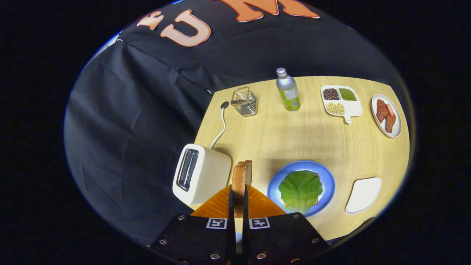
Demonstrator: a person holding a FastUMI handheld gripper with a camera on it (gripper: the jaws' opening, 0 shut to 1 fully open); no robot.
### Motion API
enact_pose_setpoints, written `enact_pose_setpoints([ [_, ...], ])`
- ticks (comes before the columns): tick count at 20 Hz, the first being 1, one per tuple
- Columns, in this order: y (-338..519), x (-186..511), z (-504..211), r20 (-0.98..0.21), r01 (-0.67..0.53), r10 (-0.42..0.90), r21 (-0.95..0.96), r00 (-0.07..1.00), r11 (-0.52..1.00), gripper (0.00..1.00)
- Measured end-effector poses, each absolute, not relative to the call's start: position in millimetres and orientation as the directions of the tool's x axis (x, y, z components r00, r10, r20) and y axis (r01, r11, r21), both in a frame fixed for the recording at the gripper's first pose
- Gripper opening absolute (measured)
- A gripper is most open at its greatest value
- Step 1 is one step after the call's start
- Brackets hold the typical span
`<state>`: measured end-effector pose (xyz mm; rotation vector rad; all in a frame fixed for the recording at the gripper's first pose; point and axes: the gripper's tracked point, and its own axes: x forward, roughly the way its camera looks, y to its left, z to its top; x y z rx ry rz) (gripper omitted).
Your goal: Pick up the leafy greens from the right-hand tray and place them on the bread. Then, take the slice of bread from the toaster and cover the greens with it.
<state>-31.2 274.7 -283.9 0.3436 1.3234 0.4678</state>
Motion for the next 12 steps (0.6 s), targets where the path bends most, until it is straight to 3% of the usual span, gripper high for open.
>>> enact_pose_setpoints([
  [12,221.6,-64.1,-374.1,-0.829,-0.009,0.551,0.553,0.095,0.833,0.08],
])
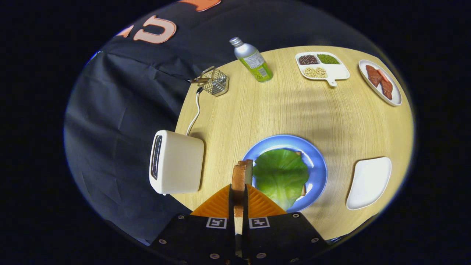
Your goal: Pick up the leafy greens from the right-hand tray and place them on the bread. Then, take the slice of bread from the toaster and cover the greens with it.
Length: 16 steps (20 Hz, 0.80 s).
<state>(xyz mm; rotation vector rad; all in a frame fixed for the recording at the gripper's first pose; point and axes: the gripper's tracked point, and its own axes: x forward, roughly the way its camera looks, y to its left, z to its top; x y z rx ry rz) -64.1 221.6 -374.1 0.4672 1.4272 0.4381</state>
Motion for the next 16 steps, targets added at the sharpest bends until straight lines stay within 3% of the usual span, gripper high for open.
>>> enact_pose_setpoints([
  [7,189.4,-65.6,-417.1,-0.863,0.039,0.493,0.499,0.106,0.866,0.08],
  [10,178.1,-56.4,-422.7,-0.877,0.083,0.462,0.474,0.132,0.877,0.14],
  [14,162.8,-39.5,-419.8,-0.876,0.141,0.434,0.466,0.208,0.873,0.26],
  [16,153.7,-32.5,-412.8,-0.875,0.148,0.418,0.459,0.245,0.876,0.44],
])
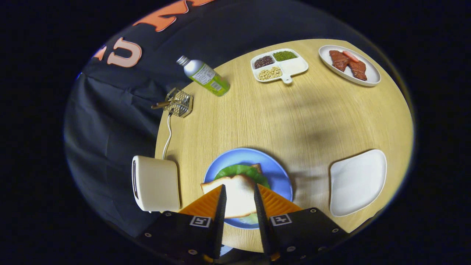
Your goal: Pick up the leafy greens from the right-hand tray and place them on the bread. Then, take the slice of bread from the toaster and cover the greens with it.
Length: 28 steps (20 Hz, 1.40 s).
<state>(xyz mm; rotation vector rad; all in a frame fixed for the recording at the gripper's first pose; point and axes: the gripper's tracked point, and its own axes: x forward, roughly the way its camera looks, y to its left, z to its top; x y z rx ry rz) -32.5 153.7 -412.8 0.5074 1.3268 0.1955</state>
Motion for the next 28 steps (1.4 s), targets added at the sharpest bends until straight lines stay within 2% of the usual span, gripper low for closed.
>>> enact_pose_setpoints([
  [1,148.1,-30.8,-407.0,-0.874,0.138,0.404,0.45,0.269,0.882,0.55],
  [5,133.5,-13.7,-367.9,-0.839,0.079,0.374,0.437,0.395,0.896,0.76],
  [11,105.3,2.2,-282.1,-0.743,-0.046,0.375,0.423,0.554,0.905,0.9],
  [15,79.1,19.0,-214.6,-0.612,-0.141,0.326,0.331,0.721,0.933,0.95],
  [19,48.4,25.0,-173.0,-0.487,-0.157,0.223,0.174,0.844,0.972,0.97],
  [23,27.8,25.8,-122.5,-0.345,-0.125,0.144,0.078,0.927,0.989,0.98],
  [28,18.6,15.9,-65.5,-0.178,-0.106,0.105,0.003,0.978,0.994,0.98],
])
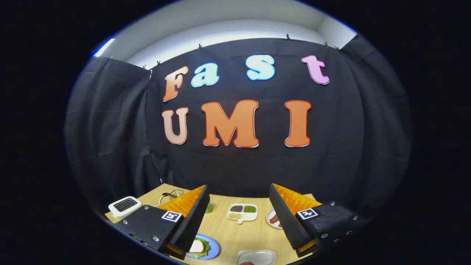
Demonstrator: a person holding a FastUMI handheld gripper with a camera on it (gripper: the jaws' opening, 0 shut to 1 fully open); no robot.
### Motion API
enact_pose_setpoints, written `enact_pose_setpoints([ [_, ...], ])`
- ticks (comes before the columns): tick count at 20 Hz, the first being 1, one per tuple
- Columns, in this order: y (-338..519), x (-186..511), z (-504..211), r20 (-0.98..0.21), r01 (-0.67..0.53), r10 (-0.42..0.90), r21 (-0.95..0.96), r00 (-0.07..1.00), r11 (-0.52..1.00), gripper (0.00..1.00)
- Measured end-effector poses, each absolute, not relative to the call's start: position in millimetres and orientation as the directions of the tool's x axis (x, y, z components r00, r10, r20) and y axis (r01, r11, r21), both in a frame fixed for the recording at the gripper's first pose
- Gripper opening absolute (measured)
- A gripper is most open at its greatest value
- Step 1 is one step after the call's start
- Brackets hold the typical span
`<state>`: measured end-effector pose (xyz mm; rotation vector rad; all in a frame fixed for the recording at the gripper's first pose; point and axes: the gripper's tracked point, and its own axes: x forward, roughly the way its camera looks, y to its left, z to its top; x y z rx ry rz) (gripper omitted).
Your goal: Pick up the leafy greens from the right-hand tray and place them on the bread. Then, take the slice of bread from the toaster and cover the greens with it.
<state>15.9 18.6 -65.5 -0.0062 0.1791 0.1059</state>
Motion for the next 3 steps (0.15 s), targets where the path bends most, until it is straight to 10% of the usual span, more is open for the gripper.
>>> enact_pose_setpoints([
  [3,21.2,10.3,-51.4,-0.135,-0.106,0.105,-0.005,0.985,0.994,0.98],
])
